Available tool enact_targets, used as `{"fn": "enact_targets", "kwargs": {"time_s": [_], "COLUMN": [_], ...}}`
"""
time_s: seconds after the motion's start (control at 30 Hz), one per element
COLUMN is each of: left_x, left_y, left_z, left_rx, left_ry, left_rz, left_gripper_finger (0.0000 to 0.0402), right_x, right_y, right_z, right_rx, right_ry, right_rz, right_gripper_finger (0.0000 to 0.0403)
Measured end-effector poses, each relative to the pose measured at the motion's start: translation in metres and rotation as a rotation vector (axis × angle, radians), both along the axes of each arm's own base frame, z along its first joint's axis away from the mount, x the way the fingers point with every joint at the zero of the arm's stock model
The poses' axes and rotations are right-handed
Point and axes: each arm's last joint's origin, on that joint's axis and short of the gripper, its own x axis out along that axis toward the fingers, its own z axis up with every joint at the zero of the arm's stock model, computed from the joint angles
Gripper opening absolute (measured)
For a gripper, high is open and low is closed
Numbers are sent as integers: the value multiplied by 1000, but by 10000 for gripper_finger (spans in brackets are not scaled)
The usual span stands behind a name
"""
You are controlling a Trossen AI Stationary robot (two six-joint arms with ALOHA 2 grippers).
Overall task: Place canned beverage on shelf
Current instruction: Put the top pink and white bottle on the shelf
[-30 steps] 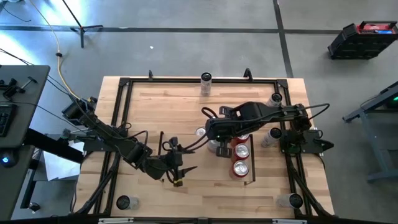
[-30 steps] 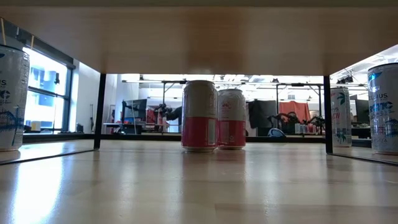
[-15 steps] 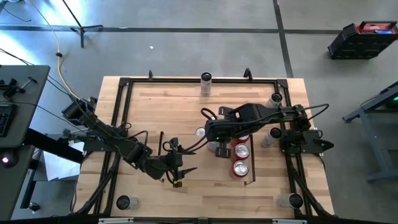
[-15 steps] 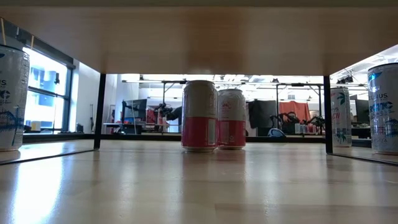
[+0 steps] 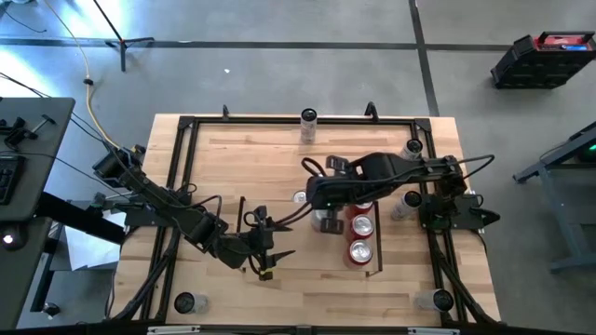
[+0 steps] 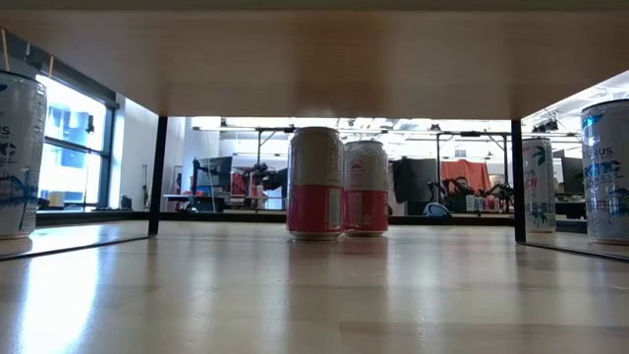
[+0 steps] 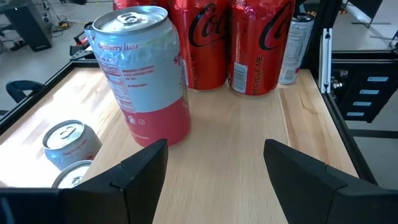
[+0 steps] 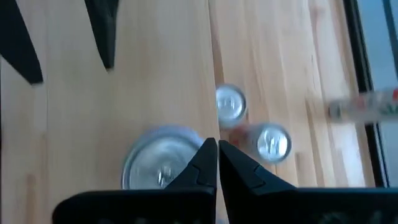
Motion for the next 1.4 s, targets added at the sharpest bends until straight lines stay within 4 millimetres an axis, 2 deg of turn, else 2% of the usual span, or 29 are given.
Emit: {"fn": "enact_targets", "kwargs": {"time_s": [0.3, 0.57, 1.4], "left_x": [0, 0, 0], "left_y": [0, 0, 0], "left_z": [0, 0, 0], "left_rx": [1, 1, -2], "left_ry": [0, 1, 3], "left_rz": [0, -1, -5], "left_gripper_finger": [255, 255, 255], "right_x": [11, 25, 20], "right_y": [6, 20, 9], "right_z": [4, -19, -22], "right_rx": [84, 78, -75], "right_ry": [-94, 1, 53], "right_rz": [134, 230, 87], "right_gripper_finger": [0, 0, 0]}}
